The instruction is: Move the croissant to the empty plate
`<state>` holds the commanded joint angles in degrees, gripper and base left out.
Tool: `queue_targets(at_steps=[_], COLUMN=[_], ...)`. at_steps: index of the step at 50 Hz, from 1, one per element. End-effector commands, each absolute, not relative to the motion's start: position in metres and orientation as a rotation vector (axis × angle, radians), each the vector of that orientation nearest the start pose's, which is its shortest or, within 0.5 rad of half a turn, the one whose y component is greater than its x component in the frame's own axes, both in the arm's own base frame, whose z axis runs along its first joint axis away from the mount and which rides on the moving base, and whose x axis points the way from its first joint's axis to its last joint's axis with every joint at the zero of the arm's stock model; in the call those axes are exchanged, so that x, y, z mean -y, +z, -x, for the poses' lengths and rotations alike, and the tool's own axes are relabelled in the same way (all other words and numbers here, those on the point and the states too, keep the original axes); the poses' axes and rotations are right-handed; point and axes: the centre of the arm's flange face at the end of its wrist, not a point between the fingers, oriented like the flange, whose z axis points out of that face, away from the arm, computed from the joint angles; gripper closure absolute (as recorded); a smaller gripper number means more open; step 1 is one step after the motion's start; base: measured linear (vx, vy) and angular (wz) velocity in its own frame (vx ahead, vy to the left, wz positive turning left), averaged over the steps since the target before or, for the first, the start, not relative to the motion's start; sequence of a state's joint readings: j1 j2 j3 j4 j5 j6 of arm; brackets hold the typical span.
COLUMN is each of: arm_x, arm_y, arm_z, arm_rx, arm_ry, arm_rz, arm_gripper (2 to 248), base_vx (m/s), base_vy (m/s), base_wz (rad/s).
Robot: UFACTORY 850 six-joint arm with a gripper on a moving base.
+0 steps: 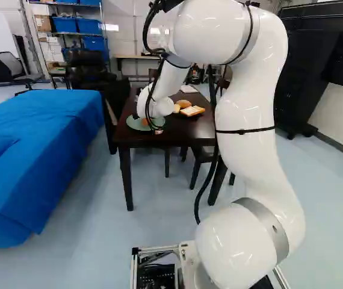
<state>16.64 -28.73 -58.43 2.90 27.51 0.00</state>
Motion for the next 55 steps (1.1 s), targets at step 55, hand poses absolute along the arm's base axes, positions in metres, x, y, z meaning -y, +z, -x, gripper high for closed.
queue_targets(at_steps=[55], arm_x=[-0.168], arm_y=[0.386], arm_z=[-0.573], arm_rx=[0.296], arm_ry=[-1.414], arm_rz=[2.63], arm_gripper=[3], base_vx=[0.0], base_vy=[0.0], base_wz=[0.0])
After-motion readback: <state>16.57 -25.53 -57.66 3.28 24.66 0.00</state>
